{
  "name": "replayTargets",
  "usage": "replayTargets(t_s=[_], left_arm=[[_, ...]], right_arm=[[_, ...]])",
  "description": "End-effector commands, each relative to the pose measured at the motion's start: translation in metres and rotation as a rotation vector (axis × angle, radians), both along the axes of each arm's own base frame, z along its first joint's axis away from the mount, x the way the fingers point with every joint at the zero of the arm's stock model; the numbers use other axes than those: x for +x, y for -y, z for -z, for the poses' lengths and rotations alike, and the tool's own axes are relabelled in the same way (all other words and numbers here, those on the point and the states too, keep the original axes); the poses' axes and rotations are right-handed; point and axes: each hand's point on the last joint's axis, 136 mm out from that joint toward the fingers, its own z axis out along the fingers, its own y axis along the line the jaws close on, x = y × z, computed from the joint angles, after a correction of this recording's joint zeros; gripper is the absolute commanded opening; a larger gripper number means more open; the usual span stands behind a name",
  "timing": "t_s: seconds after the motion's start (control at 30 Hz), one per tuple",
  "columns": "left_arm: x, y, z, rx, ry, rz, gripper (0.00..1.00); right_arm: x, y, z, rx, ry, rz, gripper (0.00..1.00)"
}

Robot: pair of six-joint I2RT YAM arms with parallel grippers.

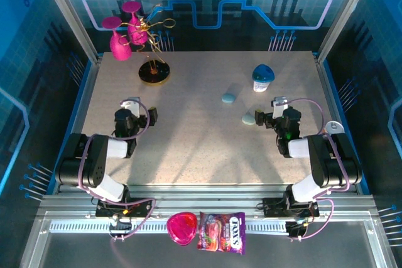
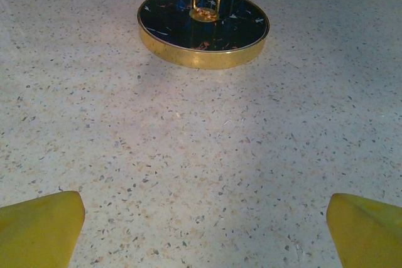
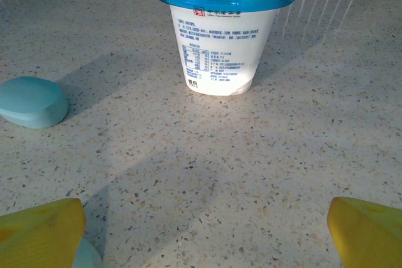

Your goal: Insert wireless bluetooth earbuds into charging case

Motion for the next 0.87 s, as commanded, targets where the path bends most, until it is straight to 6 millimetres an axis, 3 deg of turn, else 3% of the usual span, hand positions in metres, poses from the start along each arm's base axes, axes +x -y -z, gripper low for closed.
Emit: replayTargets(t_s=[0.0,0.83], left_arm=[[0.0084,-0.0001,-0.0135,-0.015,0.049,0.004,1.00],[0.0090,0.0074,-0.0127,-0.017,0.042,0.047,0.99]], right_arm=[[0.0094,0.0015,-0.0172,0.005,0.064,0.000,1.00],[0.0009,0.0072,-0.0206,0.012,0.114,0.031,1.00]])
